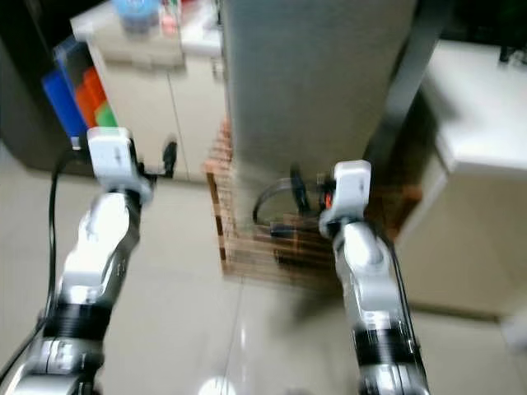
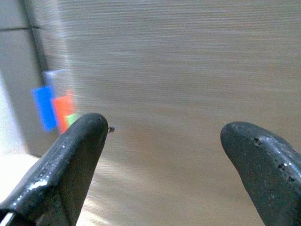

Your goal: Restocking fridge

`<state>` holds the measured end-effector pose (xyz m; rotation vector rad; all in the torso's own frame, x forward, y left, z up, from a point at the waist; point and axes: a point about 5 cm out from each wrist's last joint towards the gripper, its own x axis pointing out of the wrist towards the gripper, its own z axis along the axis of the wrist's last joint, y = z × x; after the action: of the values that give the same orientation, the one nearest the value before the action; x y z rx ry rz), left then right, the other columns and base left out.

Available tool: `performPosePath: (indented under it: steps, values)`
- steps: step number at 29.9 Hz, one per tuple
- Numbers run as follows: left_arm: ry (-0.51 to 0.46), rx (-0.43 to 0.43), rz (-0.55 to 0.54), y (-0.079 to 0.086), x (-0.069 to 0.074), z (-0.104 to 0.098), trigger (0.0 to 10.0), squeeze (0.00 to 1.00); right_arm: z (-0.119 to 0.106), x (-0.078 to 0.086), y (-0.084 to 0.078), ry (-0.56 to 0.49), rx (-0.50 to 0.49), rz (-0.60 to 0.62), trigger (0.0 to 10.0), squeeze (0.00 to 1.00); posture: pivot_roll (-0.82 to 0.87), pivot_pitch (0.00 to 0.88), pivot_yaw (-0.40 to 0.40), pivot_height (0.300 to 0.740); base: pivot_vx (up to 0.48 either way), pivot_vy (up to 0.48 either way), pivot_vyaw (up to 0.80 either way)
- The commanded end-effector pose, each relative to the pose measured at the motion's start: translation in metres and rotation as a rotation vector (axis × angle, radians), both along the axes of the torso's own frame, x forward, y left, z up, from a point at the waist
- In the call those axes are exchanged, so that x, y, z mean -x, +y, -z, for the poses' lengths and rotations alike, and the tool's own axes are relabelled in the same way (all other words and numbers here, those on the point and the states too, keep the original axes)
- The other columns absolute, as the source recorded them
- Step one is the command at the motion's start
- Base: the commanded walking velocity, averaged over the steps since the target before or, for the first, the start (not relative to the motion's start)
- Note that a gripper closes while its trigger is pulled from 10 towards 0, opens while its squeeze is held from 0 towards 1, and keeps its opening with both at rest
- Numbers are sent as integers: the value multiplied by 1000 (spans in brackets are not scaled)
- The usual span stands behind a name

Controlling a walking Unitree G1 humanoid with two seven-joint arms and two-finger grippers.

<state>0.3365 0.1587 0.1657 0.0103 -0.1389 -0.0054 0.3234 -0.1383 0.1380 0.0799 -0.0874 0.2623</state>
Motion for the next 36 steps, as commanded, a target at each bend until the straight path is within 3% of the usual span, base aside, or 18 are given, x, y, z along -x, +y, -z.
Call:
performPosePath:
  steps: [1,4,5,7,9,14,17,24,31,32,35,36]
  values:
    - [-4,-13,19,-4,1,-1,10000,0,-6,-7,3,-19,9,9,10000,0,-87,0,21,740,0,0,0]
    - [0,-11,23,-5,2,0,10000,0,-10,-12,5,-26,10,7,10000,0,-84,0,23,740,0,0,0]
    - [7,-3,25,-5,3,3,10000,0,-19,-25,14,-46,16,-19,10000,0,-84,0,23,740,0,0,0]
    - [7,-3,25,-5,3,3,10000,0,-19,-25,14,-46,16,-19,10000,0,-84,0,23,740,0,0,0]
    - [9,-2,32,-8,6,5,10000,0,-28,-41,26,-53,42,-59,10000,0,-55,0,5,740,0,0,0]
    - [8,-16,29,-8,9,5,10000,0,-33,-50,31,-44,52,-74,10000,0,-42,4,-7,740,0,0,0]
    - [27,-29,28,-7,17,11,10000,0,-49,-73,49,-7,82,-80,10000,0,-29,21,-9,740,0,0,0]
    - [20,-83,41,-11,20,11,10000,0,-93,-84,77,-97,23,-139,10000,0,9,21,-27,740,0,0,0]
    - [2,-66,58,-12,20,6,10000,0,-66,-70,56,-155,-30,-128,10000,0,-34,26,-6,740,0,0,0]
    - [4,-64,78,-14,19,6,10000,0,-56,-60,46,-176,-30,-110,10000,0,-48,25,4,740,446,0,0]
    - [3,-57,81,-14,18,5,10000,0,-51,-54,40,-187,-28,-90,10000,0,-66,27,17,740,446,0,0]
    - [1,-54,90,-15,17,4,10000,0,-45,-46,30,-193,-25,-53,10000,0,-75,28,22,740,446,0,0]
